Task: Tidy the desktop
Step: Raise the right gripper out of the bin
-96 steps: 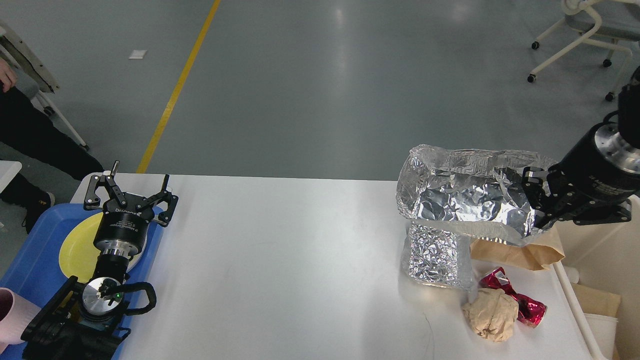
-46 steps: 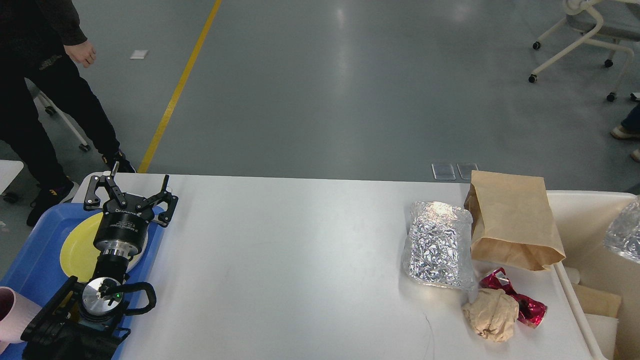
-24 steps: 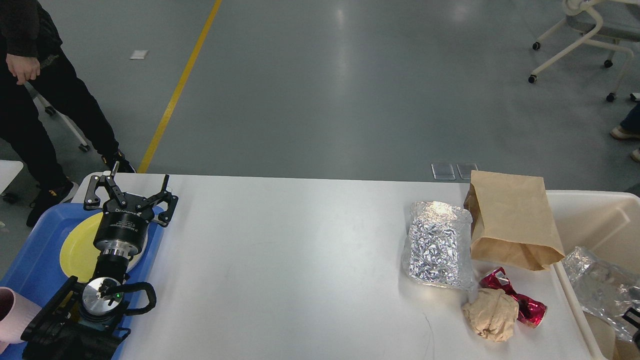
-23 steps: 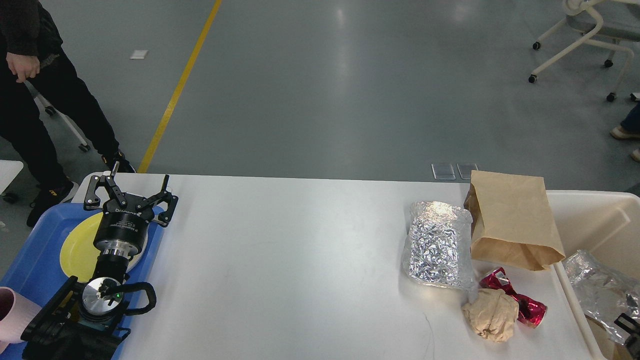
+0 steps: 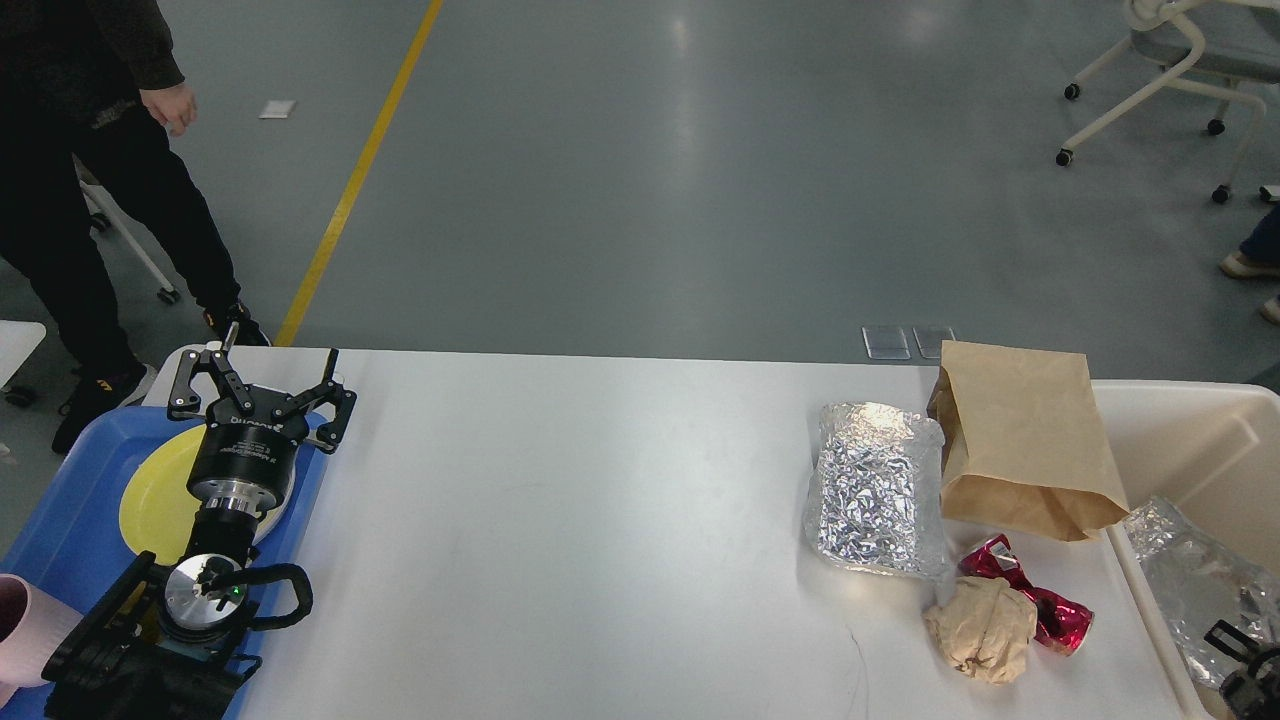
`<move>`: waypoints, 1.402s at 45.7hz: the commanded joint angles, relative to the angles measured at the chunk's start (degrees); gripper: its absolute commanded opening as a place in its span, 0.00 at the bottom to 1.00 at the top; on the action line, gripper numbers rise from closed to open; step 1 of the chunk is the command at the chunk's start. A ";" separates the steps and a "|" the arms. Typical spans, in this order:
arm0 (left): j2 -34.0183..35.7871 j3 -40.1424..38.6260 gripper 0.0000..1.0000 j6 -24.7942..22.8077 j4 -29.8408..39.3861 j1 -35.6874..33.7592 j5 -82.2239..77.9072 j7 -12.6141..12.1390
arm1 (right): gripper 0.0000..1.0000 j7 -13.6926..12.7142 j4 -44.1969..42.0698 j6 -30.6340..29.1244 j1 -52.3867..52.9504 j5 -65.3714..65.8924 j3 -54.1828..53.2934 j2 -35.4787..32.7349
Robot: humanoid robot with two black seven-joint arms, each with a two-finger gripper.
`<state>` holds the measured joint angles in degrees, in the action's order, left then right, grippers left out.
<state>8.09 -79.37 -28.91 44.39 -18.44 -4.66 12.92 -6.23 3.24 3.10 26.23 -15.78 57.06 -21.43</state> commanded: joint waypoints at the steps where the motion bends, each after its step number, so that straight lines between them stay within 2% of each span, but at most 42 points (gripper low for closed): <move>1: 0.00 0.00 0.96 0.00 0.09 0.07 0.00 0.00 | 1.00 0.08 0.54 0.76 0.48 0.04 -0.11 -0.11; 11: 0.00 0.00 0.96 0.00 0.00 0.07 0.00 0.00 | 1.00 -0.10 3.43 0.59 3.56 0.74 -0.28 -2.30; 18: 0.00 0.00 0.96 0.00 0.00 -0.02 0.00 0.00 | 1.00 -0.36 14.05 -1.60 11.72 2.06 0.68 -8.36; 26: 0.00 0.00 0.96 0.00 0.00 -0.02 0.00 0.00 | 1.00 -0.45 28.21 -10.21 28.76 12.95 3.05 -15.74; 32: 0.00 0.00 0.96 0.00 0.08 -0.02 0.00 0.00 | 1.00 -0.45 36.83 -21.36 45.28 16.57 10.34 -18.04; 38: 0.00 0.00 0.96 0.00 0.08 -0.02 0.00 0.00 | 1.00 -0.45 42.37 -34.46 61.28 16.48 18.08 -16.55; 44: 0.00 0.00 0.96 0.00 0.00 -0.02 0.00 0.00 | 1.00 -0.71 47.29 -47.47 74.82 16.39 22.21 -10.58; 48: 0.00 0.00 0.96 0.00 0.00 0.07 0.00 0.00 | 1.00 -0.71 51.50 -53.19 81.94 16.30 23.88 -5.92; 52: 0.00 0.00 0.96 0.00 0.00 0.07 0.00 0.09 | 1.00 -0.89 59.05 -55.31 91.08 16.22 24.50 -1.87; 57: 0.00 0.00 0.96 0.00 0.00 0.07 0.00 0.00 | 1.00 -1.32 70.92 -54.78 101.71 15.95 23.98 1.20; 64: 0.00 0.00 0.96 0.00 0.00 0.07 0.00 0.00 | 0.94 -1.50 83.32 -53.38 115.43 12.97 22.57 4.29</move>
<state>8.08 -79.37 -28.92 44.38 -18.37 -4.66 12.92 -7.67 79.08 -51.21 133.30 -0.37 80.79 -18.34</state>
